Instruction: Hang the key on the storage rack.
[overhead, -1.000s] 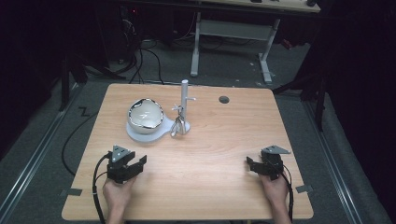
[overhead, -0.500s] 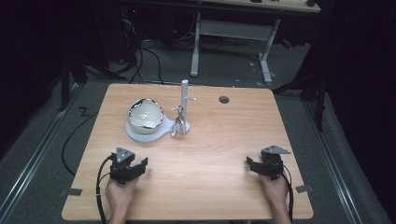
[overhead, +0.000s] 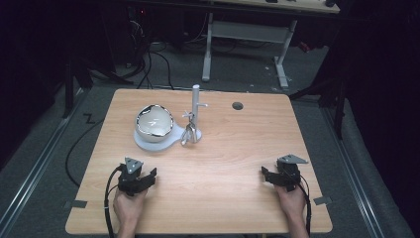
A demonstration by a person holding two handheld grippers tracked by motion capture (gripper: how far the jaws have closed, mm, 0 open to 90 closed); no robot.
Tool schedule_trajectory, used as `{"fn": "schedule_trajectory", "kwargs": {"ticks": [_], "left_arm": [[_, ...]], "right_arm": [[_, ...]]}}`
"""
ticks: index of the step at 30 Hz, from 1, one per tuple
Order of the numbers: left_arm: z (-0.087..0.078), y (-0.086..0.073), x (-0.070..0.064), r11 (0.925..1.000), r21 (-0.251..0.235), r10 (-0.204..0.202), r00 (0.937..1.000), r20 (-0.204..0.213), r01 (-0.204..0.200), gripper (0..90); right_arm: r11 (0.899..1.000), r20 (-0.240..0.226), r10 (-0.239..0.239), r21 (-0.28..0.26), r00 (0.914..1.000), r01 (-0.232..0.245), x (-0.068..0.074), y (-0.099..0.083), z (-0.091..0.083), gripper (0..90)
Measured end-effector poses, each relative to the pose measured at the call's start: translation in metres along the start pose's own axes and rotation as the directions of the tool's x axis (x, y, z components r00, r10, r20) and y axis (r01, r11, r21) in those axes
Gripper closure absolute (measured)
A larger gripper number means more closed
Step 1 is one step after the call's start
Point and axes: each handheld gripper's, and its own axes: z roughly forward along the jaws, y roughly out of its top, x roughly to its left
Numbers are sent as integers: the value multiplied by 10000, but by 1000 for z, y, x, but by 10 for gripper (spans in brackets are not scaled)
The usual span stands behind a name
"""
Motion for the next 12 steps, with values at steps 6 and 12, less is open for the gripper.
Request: {"fn": "schedule_trajectory", "kwargs": {"ticks": [6,12], "left_arm": [[7,-4,-2,9990,314,318,9993,-179,-312,358],[7,-4,-2,9990,329,317,9994,-152,-312,342]], "right_arm": [[10000,5,0,-1,10000,0,0,0,0,292],[10000,10,14,7,10000,-14,0,0,0,292]]}}
